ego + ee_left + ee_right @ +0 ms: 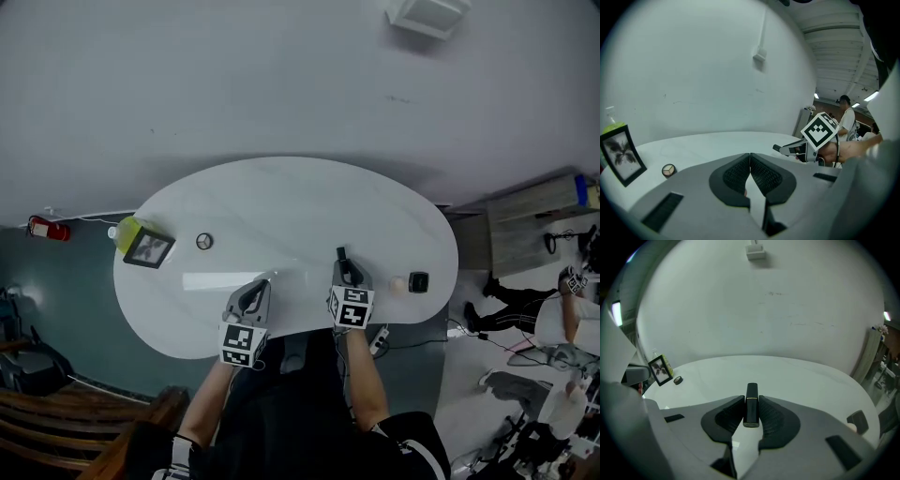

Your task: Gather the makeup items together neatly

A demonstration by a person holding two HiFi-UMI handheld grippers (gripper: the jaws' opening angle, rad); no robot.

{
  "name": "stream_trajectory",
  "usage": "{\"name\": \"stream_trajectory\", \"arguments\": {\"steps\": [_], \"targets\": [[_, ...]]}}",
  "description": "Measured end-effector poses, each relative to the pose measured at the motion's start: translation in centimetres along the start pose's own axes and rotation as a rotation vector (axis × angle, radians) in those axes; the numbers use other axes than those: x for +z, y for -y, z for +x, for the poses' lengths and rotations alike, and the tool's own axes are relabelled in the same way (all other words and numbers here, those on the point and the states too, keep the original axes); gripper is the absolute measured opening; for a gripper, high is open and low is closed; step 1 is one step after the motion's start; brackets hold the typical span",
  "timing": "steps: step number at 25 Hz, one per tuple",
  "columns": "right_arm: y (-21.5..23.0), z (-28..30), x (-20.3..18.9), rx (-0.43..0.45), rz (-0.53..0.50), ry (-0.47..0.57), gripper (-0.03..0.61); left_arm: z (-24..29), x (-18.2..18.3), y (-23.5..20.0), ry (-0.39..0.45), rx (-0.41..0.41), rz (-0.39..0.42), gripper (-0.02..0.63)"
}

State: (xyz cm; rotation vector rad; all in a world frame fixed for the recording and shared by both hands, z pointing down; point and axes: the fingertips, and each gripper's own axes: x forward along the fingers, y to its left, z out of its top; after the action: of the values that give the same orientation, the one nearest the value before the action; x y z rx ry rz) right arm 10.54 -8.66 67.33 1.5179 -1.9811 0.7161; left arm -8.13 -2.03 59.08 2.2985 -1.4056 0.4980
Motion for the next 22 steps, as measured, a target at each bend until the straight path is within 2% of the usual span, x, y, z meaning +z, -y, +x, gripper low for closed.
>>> {"name": "stream_trajectory", "arguments": {"steps": [10, 22], "targets": [[7.3, -3.4, -2.8, -0.085, 0.073, 0.000, 0.111, 3.5, 1.0, 6.6, -0.007, -0.105, 0.053, 0.020], [11.4, -4.3, -6.6, -0.111, 0.112, -0.041, 0.112, 5.7, -0.3, 11.4, -0.047, -0.160, 0.072, 0.020]]}}
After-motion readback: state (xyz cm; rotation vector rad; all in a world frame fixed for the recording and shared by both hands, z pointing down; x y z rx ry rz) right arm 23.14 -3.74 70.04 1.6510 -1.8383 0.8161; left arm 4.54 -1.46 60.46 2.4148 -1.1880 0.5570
